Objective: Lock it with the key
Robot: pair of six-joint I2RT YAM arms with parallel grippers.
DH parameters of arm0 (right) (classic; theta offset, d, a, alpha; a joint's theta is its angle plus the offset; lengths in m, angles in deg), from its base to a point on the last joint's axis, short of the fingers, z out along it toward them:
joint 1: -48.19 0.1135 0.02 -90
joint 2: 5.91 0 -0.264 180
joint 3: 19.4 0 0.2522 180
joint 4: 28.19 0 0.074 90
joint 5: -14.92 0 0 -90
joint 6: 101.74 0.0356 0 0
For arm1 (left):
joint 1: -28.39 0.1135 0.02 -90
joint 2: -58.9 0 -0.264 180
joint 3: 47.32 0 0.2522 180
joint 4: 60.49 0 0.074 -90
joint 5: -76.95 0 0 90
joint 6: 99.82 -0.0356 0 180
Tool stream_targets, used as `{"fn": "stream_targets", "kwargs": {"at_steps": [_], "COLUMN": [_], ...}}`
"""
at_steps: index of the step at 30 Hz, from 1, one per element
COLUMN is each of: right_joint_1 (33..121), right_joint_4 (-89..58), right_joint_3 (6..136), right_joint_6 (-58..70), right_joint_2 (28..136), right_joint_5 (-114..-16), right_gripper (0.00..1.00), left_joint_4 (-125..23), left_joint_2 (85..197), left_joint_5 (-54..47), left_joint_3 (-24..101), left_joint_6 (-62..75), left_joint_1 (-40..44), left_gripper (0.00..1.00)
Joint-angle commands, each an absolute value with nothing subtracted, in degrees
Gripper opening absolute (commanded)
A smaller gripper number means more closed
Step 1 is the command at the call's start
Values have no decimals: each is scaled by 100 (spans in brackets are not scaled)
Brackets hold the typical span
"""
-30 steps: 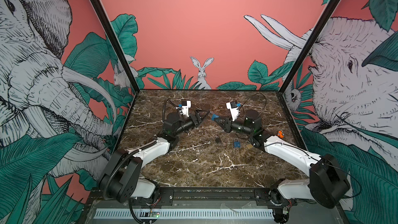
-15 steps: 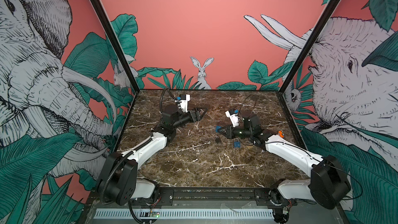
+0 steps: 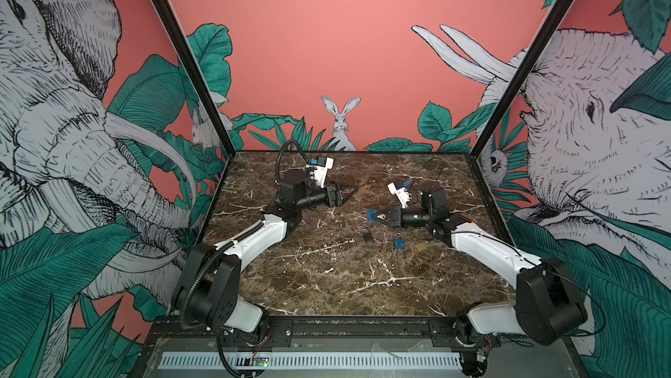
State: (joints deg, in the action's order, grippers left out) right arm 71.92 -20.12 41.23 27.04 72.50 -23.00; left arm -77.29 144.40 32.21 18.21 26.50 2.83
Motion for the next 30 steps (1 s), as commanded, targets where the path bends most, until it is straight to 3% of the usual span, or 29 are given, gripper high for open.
{"fn": "stream_targets", "kwargs": {"at_steps": [1,4,21,28,30], "right_joint_1": [7175,7144,6974,6955,6951], "right_joint_4": [-2677,-2975,-3278,-3143,-3070], "right_joint_3": [4053,4036,4277,4369,4400], "right_joint_6": [3080,3338,3558,3540,3512], "right_joint_2": [7187,7190,7053,6986,7004], "right_joint_5": [-1802,-1701,-1677,-1627,-1527], "right_gripper": [0,0,0,0,0], "left_joint_4": [-8631,-9135,-9042,-9036,-8937], "left_joint_2": [14717,14967,14960,15021,15009], "left_joint_5": [3988,4241,4481,4417,4289], "left_joint_3": [2029,2056,1816,1786,1770], "left_joint_6": [2992,3415,3526,3504,3414], "left_joint_1": [270,214,-154,-176,-171], "left_gripper": [80,77,59,56,60]}}
